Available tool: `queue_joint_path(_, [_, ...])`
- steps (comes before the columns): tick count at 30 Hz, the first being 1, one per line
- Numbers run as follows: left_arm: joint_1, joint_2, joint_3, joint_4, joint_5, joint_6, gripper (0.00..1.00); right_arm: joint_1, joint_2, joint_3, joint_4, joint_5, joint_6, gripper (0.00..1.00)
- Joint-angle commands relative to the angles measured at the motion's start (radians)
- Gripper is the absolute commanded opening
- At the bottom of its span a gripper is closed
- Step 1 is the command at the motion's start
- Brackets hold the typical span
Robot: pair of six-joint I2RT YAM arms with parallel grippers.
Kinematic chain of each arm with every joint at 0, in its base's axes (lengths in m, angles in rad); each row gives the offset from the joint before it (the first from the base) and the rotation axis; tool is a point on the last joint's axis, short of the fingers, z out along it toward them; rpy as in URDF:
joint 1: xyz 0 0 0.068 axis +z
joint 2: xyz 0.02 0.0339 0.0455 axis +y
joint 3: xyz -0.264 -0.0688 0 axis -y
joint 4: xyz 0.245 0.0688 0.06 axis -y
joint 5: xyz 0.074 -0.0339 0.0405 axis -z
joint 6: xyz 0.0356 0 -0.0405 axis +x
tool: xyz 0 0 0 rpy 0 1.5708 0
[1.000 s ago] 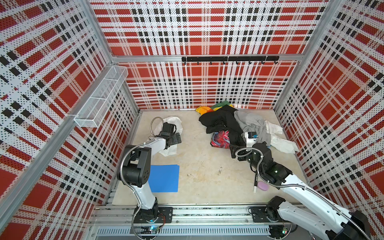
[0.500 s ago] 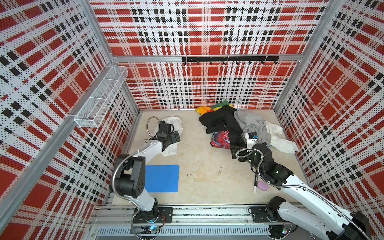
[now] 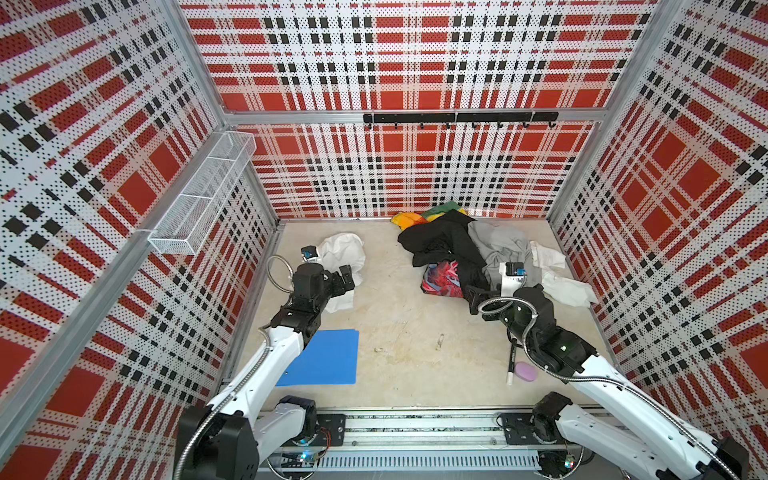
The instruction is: Pick out a specific cloth from the pile
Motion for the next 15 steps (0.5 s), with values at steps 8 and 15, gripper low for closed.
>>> queue_joint_path(8, [0.052, 0.015, -0.154, 0.264, -0.163, 0.096, 0.99, 0.005, -0.047, 0.007, 0.007, 0.138, 0.059, 1.00])
queue_joint_path(15, [0.039, 0.130, -0.164, 0.396, -0.222, 0.226, 0.99, 0.004, -0.043, -0.060, 0.042, 0.201, 0.054, 1.00])
